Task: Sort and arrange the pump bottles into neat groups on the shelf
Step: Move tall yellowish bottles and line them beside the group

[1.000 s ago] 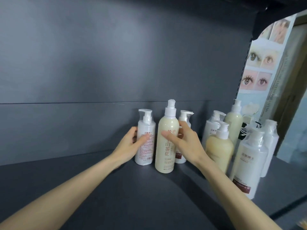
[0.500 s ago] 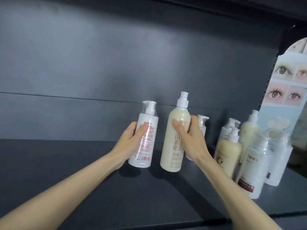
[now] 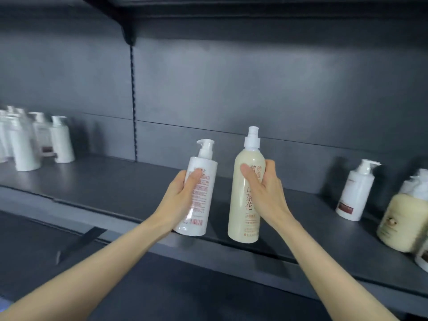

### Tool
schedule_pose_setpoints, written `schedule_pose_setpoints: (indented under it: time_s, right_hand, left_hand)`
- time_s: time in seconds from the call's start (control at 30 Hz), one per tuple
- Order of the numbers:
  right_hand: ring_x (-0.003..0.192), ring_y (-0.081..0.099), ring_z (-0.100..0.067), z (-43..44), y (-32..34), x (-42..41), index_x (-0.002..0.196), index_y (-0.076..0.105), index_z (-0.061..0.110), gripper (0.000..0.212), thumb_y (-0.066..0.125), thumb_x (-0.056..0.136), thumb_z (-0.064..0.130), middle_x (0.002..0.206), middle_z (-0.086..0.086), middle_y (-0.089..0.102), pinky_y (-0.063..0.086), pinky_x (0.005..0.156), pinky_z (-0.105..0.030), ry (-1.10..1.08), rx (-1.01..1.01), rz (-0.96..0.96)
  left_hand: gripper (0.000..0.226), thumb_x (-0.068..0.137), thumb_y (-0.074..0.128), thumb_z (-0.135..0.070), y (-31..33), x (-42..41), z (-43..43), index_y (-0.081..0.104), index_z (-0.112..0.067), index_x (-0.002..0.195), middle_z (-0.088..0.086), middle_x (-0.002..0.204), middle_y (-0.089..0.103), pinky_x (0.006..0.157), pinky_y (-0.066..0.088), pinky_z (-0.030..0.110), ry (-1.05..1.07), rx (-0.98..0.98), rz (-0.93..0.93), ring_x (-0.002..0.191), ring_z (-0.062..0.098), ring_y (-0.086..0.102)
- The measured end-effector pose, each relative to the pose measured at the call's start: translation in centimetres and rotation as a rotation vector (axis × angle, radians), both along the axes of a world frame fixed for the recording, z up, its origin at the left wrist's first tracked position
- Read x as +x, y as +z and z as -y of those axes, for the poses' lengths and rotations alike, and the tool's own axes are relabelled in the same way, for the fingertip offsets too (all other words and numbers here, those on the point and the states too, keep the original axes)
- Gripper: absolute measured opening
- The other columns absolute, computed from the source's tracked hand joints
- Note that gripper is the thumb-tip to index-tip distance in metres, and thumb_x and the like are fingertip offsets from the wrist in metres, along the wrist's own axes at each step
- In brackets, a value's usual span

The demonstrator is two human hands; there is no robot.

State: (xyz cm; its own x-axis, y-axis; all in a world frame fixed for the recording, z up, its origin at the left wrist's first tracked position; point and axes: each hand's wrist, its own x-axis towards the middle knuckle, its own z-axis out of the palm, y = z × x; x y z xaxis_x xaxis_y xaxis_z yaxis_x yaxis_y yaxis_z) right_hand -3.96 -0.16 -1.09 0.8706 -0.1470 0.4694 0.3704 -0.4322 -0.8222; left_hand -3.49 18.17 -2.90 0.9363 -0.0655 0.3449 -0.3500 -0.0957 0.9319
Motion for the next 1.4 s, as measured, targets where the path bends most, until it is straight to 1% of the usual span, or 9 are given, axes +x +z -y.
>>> schedule_pose_setpoints:
  time_s: [0.07, 0.2, 0.43, 0.53, 0.7, 0.9, 1.07, 1.3, 1.4]
  right_hand:
    - [0.072, 0.059, -0.01, -9.3, 1.1, -0.8, 0.103, 0.042, 0.015, 0.035, 0.052, 0.091, 0.046, 0.087, 0.003, 0.058, 0.043, 0.059, -0.024, 0.142, -0.031, -0.012]
    - [0.072, 0.06, -0.009, -12.4, 1.8, -0.7, 0.102, 0.042, 0.016, 0.034, 0.052, 0.09, 0.046, 0.087, 0.003, 0.059, 0.043, 0.058, -0.024, 0.178, -0.014, 0.054]
    - [0.07, 0.059, -0.006, -29.9, 1.1, -0.5, 0.103, 0.041, 0.016, 0.033, 0.052, 0.091, 0.045, 0.087, 0.004, 0.058, 0.042, 0.054, -0.019, 0.303, 0.017, 0.034]
    - [0.066, 0.056, -0.002, -36.9, 0.2, -0.4, 0.1, 0.041, 0.016, 0.031, 0.053, 0.091, 0.043, 0.083, 0.006, 0.055, 0.039, 0.046, -0.008, 0.346, 0.027, 0.03]
    - [0.069, 0.057, -0.002, -45.7, 0.1, 0.3, 0.103, 0.041, 0.017, 0.032, 0.053, 0.09, 0.045, 0.086, 0.006, 0.057, 0.041, 0.052, -0.015, 0.398, 0.003, 0.028]
    - [0.068, 0.058, -0.004, -53.7, 0.9, 3.8, 0.106, 0.042, 0.014, 0.038, 0.054, 0.09, 0.046, 0.085, 0.007, 0.057, 0.042, 0.053, -0.017, 0.427, -0.001, 0.068]
    - [0.064, 0.062, -0.004, -59.9, 0.2, 8.3, 0.1, 0.042, 0.016, 0.029, 0.056, 0.09, 0.04, 0.079, 0.009, 0.06, 0.041, 0.046, -0.008, 0.454, 0.047, 0.07]
    - [0.071, 0.059, -0.005, -68.9, 0.7, 14.6, 0.105, 0.042, 0.015, 0.035, 0.055, 0.09, 0.043, 0.084, 0.008, 0.057, 0.042, 0.055, -0.018, 0.461, 0.02, 0.078]
    - [0.065, 0.059, 0.007, -71.9, 1.0, 16.5, 0.104, 0.041, 0.013, 0.034, 0.056, 0.09, 0.041, 0.083, 0.008, 0.056, 0.042, 0.052, -0.009, 0.472, 0.004, 0.083]
  left_hand:
    - [0.031, 0.096, 0.038, -0.044, 0.4, -2.9, -9.2, 0.049, -0.017, 0.086, -0.002, 0.077, 0.053, 0.057, 0.045, 0.019, 0.183, -0.039, 0.049, 0.062, 0.006, 0.055]
    - [0.032, 0.096, 0.038, -0.045, 0.9, -3.5, -12.3, 0.049, -0.017, 0.086, -0.001, 0.079, 0.053, 0.063, 0.044, 0.024, 0.206, -0.042, 0.055, 0.067, 0.011, 0.055]
    - [0.042, 0.093, 0.037, -0.052, -0.2, -6.5, -29.7, 0.051, -0.012, 0.093, 0.005, 0.089, 0.056, 0.071, 0.048, 0.029, 0.354, 0.005, 0.053, 0.076, 0.015, 0.058]
    - [0.04, 0.096, 0.037, -0.047, -0.5, -7.4, -36.2, 0.05, -0.01, 0.091, 0.002, 0.079, 0.055, 0.06, 0.049, 0.018, 0.432, -0.008, 0.041, 0.065, 0.007, 0.057]
    - [0.04, 0.095, 0.037, -0.049, -0.9, -7.4, -44.7, 0.047, -0.01, 0.09, 0.004, 0.082, 0.049, 0.059, 0.046, 0.019, 0.504, 0.004, 0.039, 0.065, 0.008, 0.053]
    - [0.033, 0.096, 0.037, -0.046, -0.4, -4.6, -52.2, 0.048, -0.016, 0.086, 0.001, 0.078, 0.048, 0.051, 0.044, 0.01, 0.546, 0.006, 0.086, 0.055, 0.001, 0.051]
    - [0.042, 0.097, 0.037, -0.042, -1.0, -0.6, -57.6, 0.047, -0.001, 0.1, 0.003, 0.078, 0.047, 0.05, 0.045, 0.011, 0.538, 0.008, 0.119, 0.056, 0.002, 0.05]
    - [0.021, 0.096, 0.043, -0.041, -1.3, 5.5, -65.6, 0.048, -0.021, 0.092, -0.006, 0.075, 0.054, 0.055, 0.048, 0.015, 0.5, 0.002, 0.079, 0.059, 0.001, 0.055]
    - [0.025, 0.094, 0.044, -0.045, -1.0, 7.9, -69.2, 0.048, -0.02, 0.092, -0.007, 0.077, 0.053, 0.062, 0.05, 0.02, 0.526, 0.003, 0.079, 0.067, 0.005, 0.056]
